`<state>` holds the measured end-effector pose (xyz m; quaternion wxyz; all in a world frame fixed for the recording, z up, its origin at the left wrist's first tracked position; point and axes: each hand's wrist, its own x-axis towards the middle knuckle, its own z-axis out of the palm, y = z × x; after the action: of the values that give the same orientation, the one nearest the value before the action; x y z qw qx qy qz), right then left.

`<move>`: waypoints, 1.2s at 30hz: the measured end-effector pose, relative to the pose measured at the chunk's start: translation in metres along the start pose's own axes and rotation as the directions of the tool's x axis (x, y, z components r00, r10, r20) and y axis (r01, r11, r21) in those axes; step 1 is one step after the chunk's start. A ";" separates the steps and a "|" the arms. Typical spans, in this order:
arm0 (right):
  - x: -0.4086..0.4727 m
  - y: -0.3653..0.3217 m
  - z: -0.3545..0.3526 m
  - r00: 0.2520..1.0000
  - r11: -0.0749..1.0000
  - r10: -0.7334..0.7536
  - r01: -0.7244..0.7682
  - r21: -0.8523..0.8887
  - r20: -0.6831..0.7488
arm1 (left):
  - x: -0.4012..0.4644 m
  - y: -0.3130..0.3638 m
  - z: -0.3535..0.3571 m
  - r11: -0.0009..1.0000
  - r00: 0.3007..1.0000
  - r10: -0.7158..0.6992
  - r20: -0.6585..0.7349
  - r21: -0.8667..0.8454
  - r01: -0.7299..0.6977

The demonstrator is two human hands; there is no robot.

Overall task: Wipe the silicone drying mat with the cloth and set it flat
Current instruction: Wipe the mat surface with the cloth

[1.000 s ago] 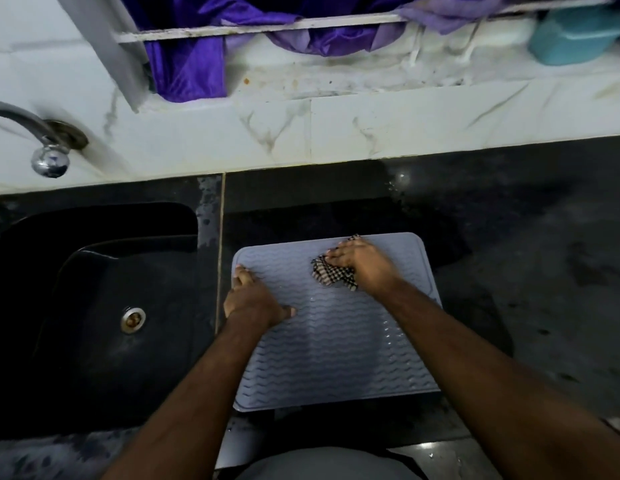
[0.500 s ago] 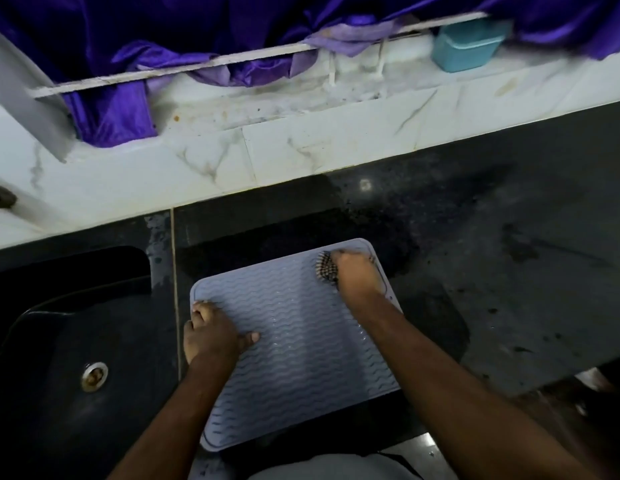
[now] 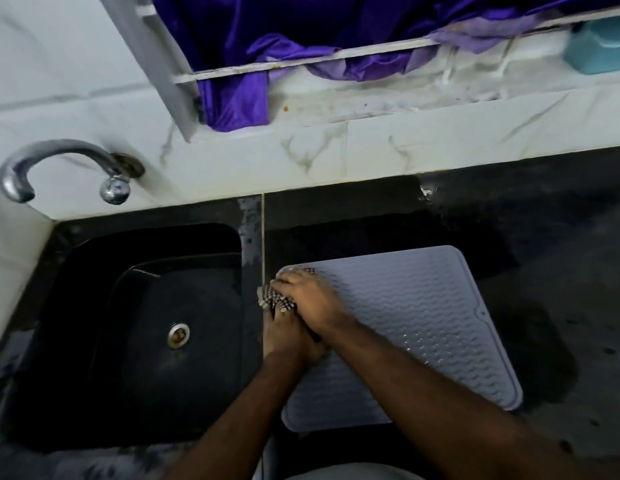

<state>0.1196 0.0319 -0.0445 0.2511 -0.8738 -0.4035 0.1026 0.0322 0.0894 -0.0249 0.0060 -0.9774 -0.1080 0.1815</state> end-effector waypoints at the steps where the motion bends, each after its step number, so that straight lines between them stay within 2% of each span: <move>1: -0.001 0.005 0.002 1.000 1.000 0.009 -0.009 0.000 0.016 | 0.001 0.001 0.000 1.000 1.000 -0.010 -0.007 0.015 0.010; 4: -0.003 0.022 -0.009 1.000 1.000 0.022 -0.022 -0.020 -0.001 | 0.005 0.001 -0.003 0.996 0.999 -0.049 0.008 0.075 0.048; 8: -0.005 0.044 -0.030 0.967 0.967 0.256 -0.255 0.019 -0.017 | 0.016 0.008 -0.019 0.988 0.992 -0.076 0.106 0.144 0.060; 11: -0.020 0.061 -0.041 0.944 0.942 0.329 -0.331 -0.056 -0.035 | 0.026 0.011 -0.029 0.990 0.984 -0.102 0.147 0.114 0.085; 16: -0.063 0.100 -0.076 0.954 0.899 0.292 -0.296 -0.324 -0.060 | 0.036 0.017 -0.036 0.991 0.969 -0.134 0.208 0.042 0.128; 22: -0.113 0.152 -0.116 0.871 0.773 0.466 -0.485 -0.409 -0.154 | 0.036 0.015 -0.035 0.996 0.980 -0.075 0.183 -0.023 0.081; 25: -0.121 0.157 -0.127 0.797 0.686 0.563 -0.599 -0.413 -0.219 | 0.032 0.014 -0.034 0.996 0.977 -0.077 0.200 -0.033 0.086; 28: -0.120 0.148 -0.125 0.692 0.572 0.675 -0.710 -0.410 -0.256 | 0.023 0.017 -0.038 0.995 0.977 -0.087 0.194 -0.034 0.096; 30: -0.116 0.138 -0.127 0.586 0.490 0.780 -0.790 -0.370 -0.219 | 0.020 0.018 -0.041 0.994 0.978 -0.095 0.188 -0.034 0.103; 32: -0.110 0.129 -0.129 0.509 0.458 0.848 -0.843 -0.283 -0.146 | 0.019 0.018 -0.041 0.995 0.978 -0.088 0.190 -0.031 0.096; 33: -0.107 0.123 -0.129 0.519 0.482 0.847 -0.840 -0.249 -0.111 | 0.019 0.018 -0.040 0.996 0.978 -0.084 0.190 -0.024 0.090; 34: -0.104 0.118 -0.127 0.575 0.540 0.810 -0.807 -0.239 -0.109 | 0.019 0.017 -0.040 0.996 0.979 -0.081 0.188 -0.016 0.086; 36: -0.098 0.104 -0.120 0.739 0.709 0.659 -0.672 -0.214 -0.140 | 0.019 0.016 -0.039 0.997 0.980 -0.074 0.184 -0.007 0.076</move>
<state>0.1692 -0.1416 0.0011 0.0954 -0.9871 -0.0646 0.1112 0.0662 0.0788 0.0038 -0.0038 -0.9518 -0.1460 0.2698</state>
